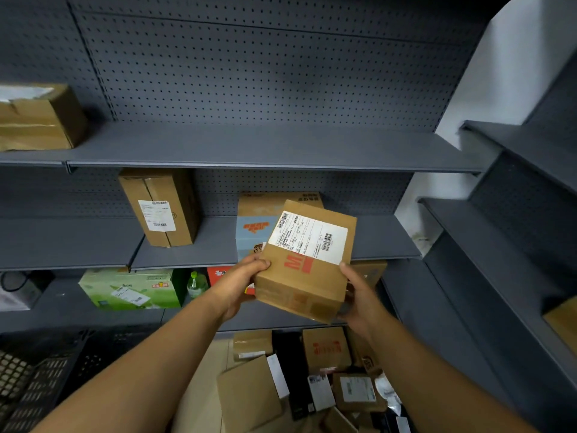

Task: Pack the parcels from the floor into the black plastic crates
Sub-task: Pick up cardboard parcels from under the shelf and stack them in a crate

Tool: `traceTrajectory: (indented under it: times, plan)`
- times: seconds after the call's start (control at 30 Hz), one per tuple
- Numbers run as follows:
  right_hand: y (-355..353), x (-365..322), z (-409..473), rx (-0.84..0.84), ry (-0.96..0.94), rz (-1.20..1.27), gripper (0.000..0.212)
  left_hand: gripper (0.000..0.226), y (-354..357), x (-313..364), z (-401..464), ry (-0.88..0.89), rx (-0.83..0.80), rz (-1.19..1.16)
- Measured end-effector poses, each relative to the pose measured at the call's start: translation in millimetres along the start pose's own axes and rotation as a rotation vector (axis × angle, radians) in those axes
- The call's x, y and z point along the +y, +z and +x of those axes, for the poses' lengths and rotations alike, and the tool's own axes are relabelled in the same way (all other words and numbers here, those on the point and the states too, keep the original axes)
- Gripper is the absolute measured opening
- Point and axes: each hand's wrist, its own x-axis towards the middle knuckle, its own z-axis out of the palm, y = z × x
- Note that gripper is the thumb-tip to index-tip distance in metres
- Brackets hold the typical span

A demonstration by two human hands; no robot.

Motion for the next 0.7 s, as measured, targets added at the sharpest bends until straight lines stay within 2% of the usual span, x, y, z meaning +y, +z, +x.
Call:
traceTrajectory:
  times: [0.1,0.13,0.23,0.3,0.4,0.43,0.5,0.63,0.67,0.7]
  plan:
    - [2,0,2,0.014,0.06,0.031,0.031,0.026,8,-2,0,0.035,0.057,-0.087]
    - [4,2,4,0.012,0.07,0.043,0.033,0.033,12,-5,1,0.064,0.119,-0.131]
    - [17,14,11,0.003,0.087,0.103,0.037,0.088,23,-21,10,0.108,0.399,-0.274]
    - [30,28,18,0.014,0.091,0.113,0.043,0.11,30,-32,11,0.073,0.541,-0.302]
    - [54,53,25,0.044,0.091,0.114,0.081,0.123,38,-48,5,0.045,0.6,-0.339]
    - [62,61,26,0.037,0.101,0.118,0.093,0.126,37,-52,1,0.055,0.585,-0.381]
    - [77,76,29,-0.007,0.101,0.129,0.1,0.126,28,-61,-5,0.069,0.572,-0.451]
    - [111,93,13,-0.093,0.06,0.071,0.066,0.111,-13,-66,-25,0.096,0.597,-0.523]
    - [119,96,11,-0.096,0.024,0.017,0.066,0.102,-25,-66,-34,0.118,0.599,-0.54]
    - [127,97,7,-0.091,-0.038,-0.072,0.076,0.093,-38,-67,-43,0.132,0.598,-0.547]
